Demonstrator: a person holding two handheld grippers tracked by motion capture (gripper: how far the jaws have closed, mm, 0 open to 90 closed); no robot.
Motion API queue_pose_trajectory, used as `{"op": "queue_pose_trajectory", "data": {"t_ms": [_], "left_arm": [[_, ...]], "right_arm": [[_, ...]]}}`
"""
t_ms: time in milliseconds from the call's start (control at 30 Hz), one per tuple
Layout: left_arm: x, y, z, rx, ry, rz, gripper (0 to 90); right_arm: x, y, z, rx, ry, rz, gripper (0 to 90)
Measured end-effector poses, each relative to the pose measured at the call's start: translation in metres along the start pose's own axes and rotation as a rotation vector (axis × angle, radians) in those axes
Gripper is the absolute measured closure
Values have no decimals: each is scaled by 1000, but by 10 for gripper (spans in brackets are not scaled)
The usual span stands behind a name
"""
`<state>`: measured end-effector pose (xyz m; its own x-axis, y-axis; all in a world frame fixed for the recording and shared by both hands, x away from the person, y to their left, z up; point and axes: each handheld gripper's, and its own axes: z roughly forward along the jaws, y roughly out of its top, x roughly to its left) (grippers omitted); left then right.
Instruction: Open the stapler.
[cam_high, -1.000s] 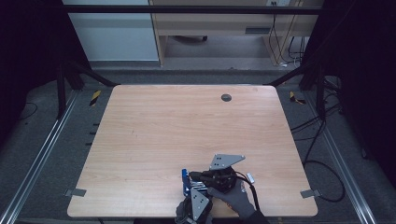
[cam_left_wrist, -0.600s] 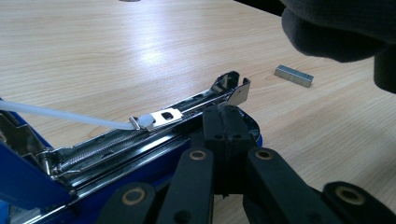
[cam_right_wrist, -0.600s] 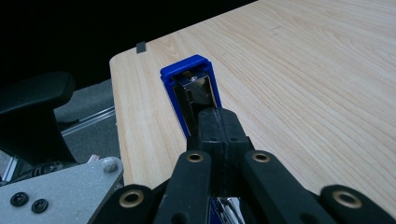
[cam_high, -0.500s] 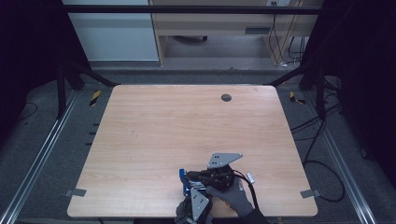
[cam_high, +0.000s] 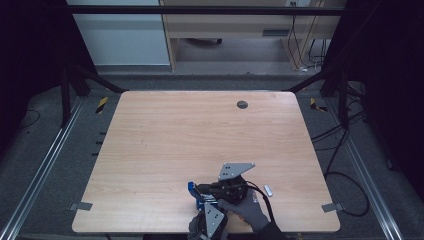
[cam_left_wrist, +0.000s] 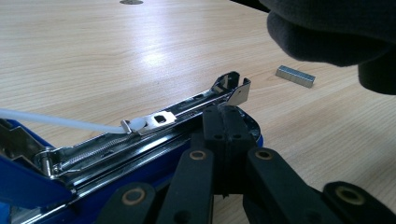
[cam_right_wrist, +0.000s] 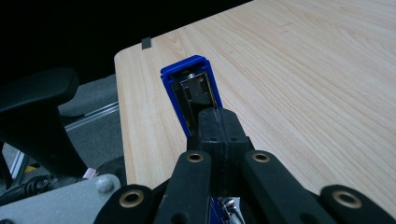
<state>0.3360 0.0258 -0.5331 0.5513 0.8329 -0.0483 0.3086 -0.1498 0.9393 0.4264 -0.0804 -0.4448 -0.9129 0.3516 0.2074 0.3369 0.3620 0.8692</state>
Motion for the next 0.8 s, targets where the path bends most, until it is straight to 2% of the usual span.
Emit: {"op": "queue_pose_trajectory", "data": {"t_ms": [200,500,800], "left_arm": [[0,0,0,-1,0,1,900],[0,0,0,-2,0,0,900],[0,-1,0,-2,-1,1,900]], "right_arm": [[-1,1,7,51,7,-2,900],[-2,2,10,99,14,-2,900],[-1,4,18,123,26,-10,900]]}}
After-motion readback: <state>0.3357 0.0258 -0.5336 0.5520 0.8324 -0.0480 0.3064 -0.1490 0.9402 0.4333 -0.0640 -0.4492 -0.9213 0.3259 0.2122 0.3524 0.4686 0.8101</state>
